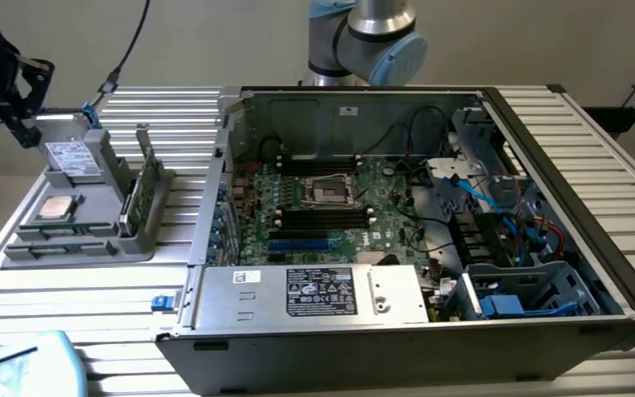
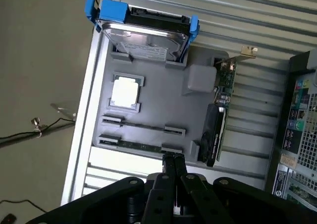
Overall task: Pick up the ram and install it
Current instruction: 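Pick up the ram and move it above insertion slot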
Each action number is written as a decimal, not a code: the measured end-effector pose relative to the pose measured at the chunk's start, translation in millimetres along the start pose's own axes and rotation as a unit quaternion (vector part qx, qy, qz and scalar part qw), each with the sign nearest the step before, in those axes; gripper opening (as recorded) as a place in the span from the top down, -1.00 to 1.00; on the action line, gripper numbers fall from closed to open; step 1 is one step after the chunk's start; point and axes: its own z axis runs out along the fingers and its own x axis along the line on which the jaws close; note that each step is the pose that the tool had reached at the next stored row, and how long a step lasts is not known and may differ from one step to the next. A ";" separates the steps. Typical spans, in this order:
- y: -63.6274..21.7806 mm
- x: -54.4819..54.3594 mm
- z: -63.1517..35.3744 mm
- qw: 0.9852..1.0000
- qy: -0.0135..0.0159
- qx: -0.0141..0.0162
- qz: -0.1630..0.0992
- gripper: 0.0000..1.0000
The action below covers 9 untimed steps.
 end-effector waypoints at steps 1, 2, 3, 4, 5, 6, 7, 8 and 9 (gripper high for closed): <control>0.0 0.0 0.5 1.000 0.001 0.000 -0.009 0.80; 0.0 0.0 1.1 1.000 0.001 0.000 -0.018 0.80; -0.1 0.0 1.6 1.000 0.002 0.000 -0.027 0.80; -0.1 0.0 2.1 0.999 0.002 -0.001 -0.036 0.80; -0.2 0.0 2.6 0.999 0.003 -0.001 -0.045 0.80; -0.2 0.0 3.2 0.999 0.003 -0.001 -0.054 0.80; -0.2 0.0 3.7 0.998 0.004 -0.001 -0.063 0.80; -0.3 0.1 4.2 0.997 0.004 -0.001 -0.072 0.80; -0.3 0.0 4.9 0.997 0.005 -0.001 -0.082 0.80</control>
